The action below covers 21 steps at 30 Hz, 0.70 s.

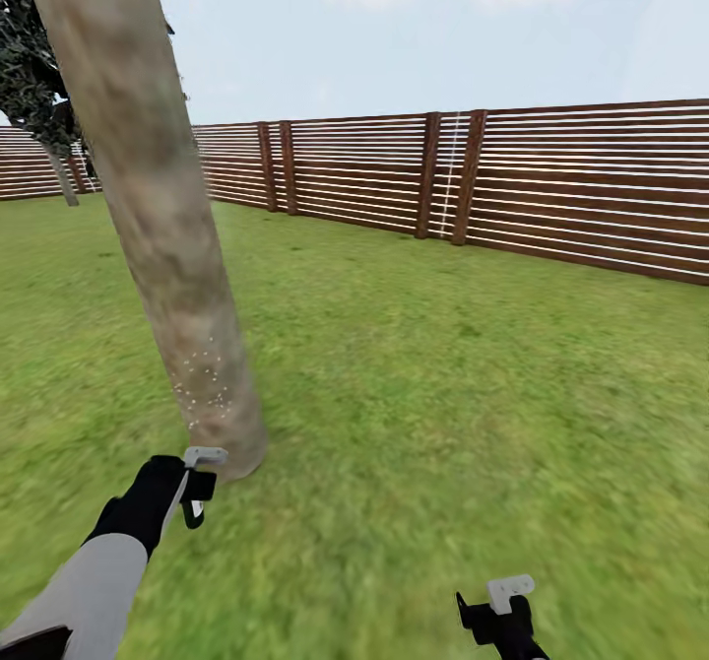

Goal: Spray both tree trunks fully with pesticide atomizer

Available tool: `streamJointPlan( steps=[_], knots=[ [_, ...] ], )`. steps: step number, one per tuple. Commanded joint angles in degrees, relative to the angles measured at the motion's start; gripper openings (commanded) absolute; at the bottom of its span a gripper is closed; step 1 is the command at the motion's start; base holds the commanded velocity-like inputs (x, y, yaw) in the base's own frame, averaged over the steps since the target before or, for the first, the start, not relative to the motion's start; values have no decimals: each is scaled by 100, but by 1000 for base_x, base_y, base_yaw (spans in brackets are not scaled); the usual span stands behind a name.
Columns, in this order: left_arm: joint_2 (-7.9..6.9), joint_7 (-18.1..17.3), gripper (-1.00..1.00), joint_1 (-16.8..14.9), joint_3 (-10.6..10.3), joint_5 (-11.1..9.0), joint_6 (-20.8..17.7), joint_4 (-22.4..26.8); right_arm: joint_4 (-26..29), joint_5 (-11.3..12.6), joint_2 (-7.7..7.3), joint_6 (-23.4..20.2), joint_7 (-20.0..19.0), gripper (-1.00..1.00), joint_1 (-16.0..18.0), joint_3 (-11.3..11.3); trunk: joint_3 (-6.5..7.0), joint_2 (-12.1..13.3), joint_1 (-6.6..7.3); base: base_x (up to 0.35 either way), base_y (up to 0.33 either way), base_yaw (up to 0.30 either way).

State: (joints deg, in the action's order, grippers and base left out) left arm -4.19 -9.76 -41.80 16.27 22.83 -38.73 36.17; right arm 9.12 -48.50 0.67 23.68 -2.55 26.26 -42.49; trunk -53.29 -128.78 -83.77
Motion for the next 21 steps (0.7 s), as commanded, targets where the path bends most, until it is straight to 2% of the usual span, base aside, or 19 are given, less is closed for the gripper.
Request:
streamJointPlan(
  steps=[1, 7, 16, 21],
  knots=[
    [5, -53, -100, -4, 24, 63, -21, 12, 3, -27, 3, 17, -27, 100, 2, -49, -5, -2, 0, 90, -268, 0],
    [-1, -53, -100, -4, 25, 63, -21, 20, 2, -28, 3, 14, -27, 100, 2, -49, -5, -2, 0, 29, -273, 8],
    [-11, -53, -100, -4, 52, 63, -29, 30, 2, -28, 3, 16, -27, 100, 2, -49, -5, -2, 0, 10, -277, 244],
    [-35, -53, -100, -4, 49, 72, -29, 30, 2, -28, 3, 14, -27, 100, 2, -48, -5, -2, 0, 95, -277, 13]
  ],
)
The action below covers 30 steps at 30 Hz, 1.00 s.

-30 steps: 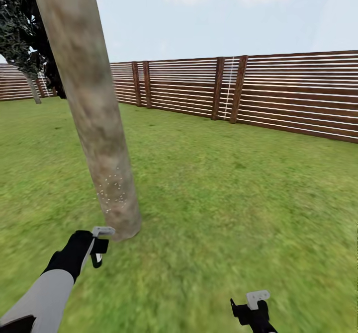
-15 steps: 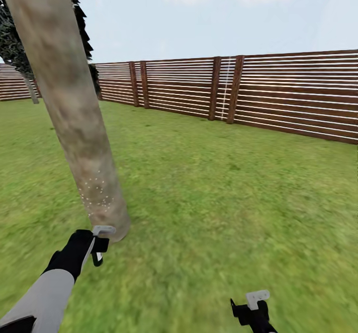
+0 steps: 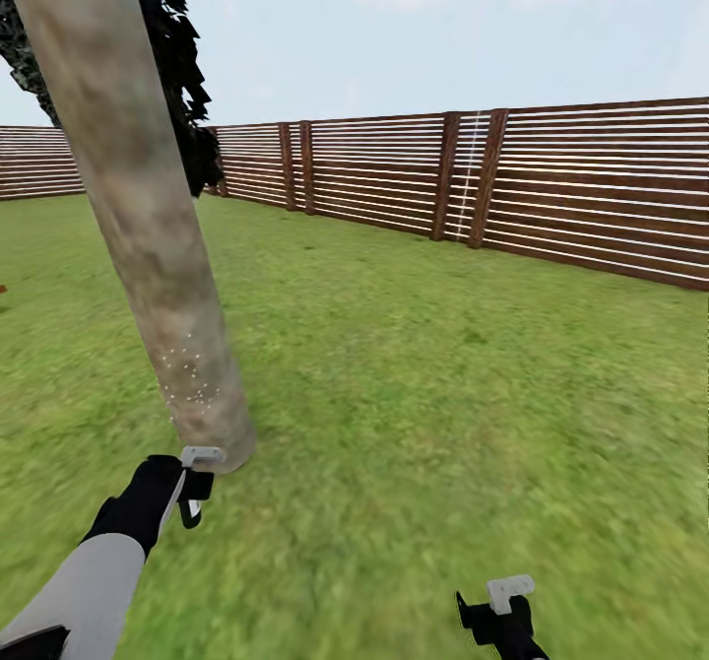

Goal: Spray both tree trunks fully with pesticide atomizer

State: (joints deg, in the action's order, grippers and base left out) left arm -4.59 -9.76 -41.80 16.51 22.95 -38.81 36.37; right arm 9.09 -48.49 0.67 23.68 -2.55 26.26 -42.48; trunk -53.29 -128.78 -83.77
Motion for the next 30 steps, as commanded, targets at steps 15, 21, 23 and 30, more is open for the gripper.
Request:
streamJointPlan(
  steps=[15, 21, 23, 30],
  knots=[
    [19, -52, -100, -4, 27, 52, -21, 11, 5, -29, 3, 14, -27, 100, 2, -50, -5, -2, 0, 5, -277, 162],
    [19, -52, -100, -4, 27, 52, -21, 11, 5, -29, 3, 16, -27, 100, 2, -50, -5, -2, 0, 0, -277, 277],
    [19, -52, -100, -4, 27, 52, -21, 11, 6, -24, 3, 18, -27, 100, 0, -50, -5, -2, 0, 8, -277, 272],
    [19, -46, -100, -4, 28, 52, -21, 11, 13, -23, 1, 22, -19, 100, -6, -50, -5, -2, 0, 171, -237, 56]
  ],
)
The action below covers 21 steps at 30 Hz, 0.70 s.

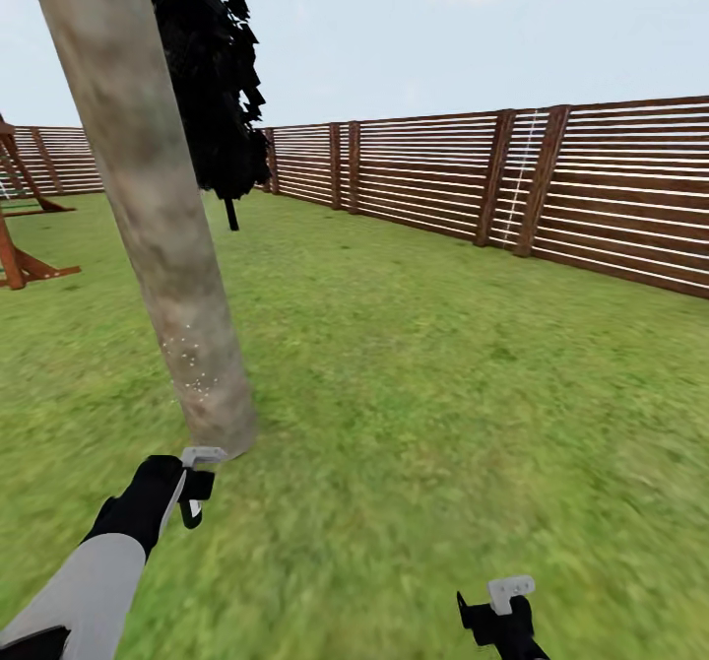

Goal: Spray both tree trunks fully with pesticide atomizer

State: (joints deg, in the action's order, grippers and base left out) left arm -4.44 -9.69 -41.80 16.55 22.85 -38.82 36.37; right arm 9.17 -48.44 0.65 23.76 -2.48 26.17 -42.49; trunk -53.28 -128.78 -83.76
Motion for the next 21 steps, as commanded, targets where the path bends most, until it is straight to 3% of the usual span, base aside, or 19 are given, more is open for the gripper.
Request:
streamJointPlan(
  steps=[1, 14, 21],
  knots=[
    [4, -51, -100, -4, 25, 62, -20, 10, 5, -27, 2, 14, -25, 100, 2, -49, -5, -2, -1, 207, -225, 1],
    [-15, -51, -100, -4, 27, 66, -20, 10, 14, -25, -3, 14, -25, 100, 2, -49, -5, -2, -1, 178, -232, 1],
    [-29, -51, -100, -4, 32, 70, -20, 10, 14, -25, -3, 14, -25, 100, 2, -49, -5, -2, -1, 147, -248, 221]
  ],
)
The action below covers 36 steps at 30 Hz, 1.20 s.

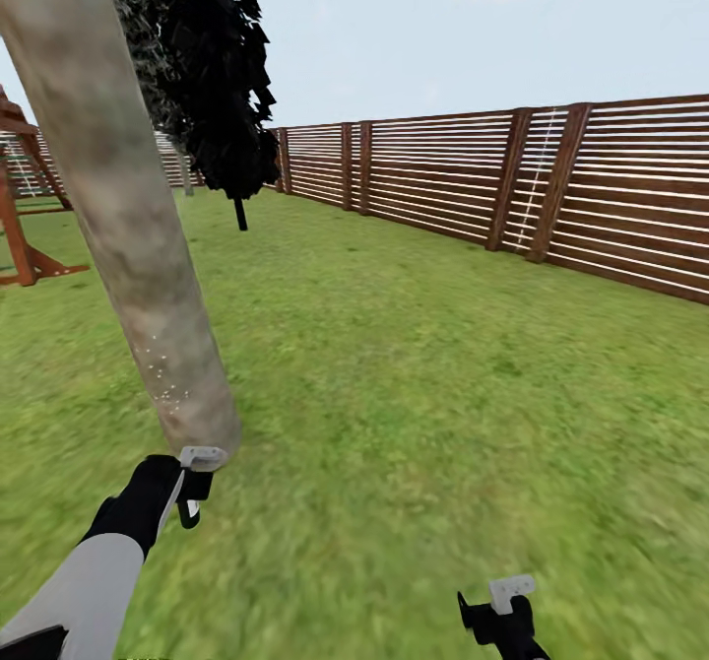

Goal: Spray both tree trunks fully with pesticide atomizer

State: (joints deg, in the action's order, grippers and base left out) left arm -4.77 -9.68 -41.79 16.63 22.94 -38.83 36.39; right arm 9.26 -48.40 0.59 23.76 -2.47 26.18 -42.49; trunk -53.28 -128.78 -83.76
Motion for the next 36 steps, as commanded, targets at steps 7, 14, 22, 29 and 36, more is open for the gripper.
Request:
streamJointPlan(
  steps=[7, 14, 22, 29, 36],
  knots=[
    [-11, -39, -100, -5, 24, 70, -24, 0, 6, -29, 3, 15, -26, 100, 2, -52, -5, -2, 0, 168, -244, 278],
    [100, -49, -100, -122, -8, 56, -72, 12, 6, -29, -65, 15, -25, 100, 2, -55, -5, -2, 0, 33, -30, 277],
    [-267, 173, -100, -708, -23, 96, -259, -61, 6, -29, -76, 15, -26, 100, 2, -49, -5, -2, 0, 0, 0, 89],
    [-158, 187, -100, -878, -24, 115, -749, -9, 13, -18, -263, 15, 12, 100, 2, -62, -5, -2, 0, 0, 0, 0],
    [-431, 187, -100, -831, -31, 81, -732, -49, -36, -28, -283, 6, 581, 100, 2, -41, -5, -2, 0, 40, -116, 0]
  ],
)
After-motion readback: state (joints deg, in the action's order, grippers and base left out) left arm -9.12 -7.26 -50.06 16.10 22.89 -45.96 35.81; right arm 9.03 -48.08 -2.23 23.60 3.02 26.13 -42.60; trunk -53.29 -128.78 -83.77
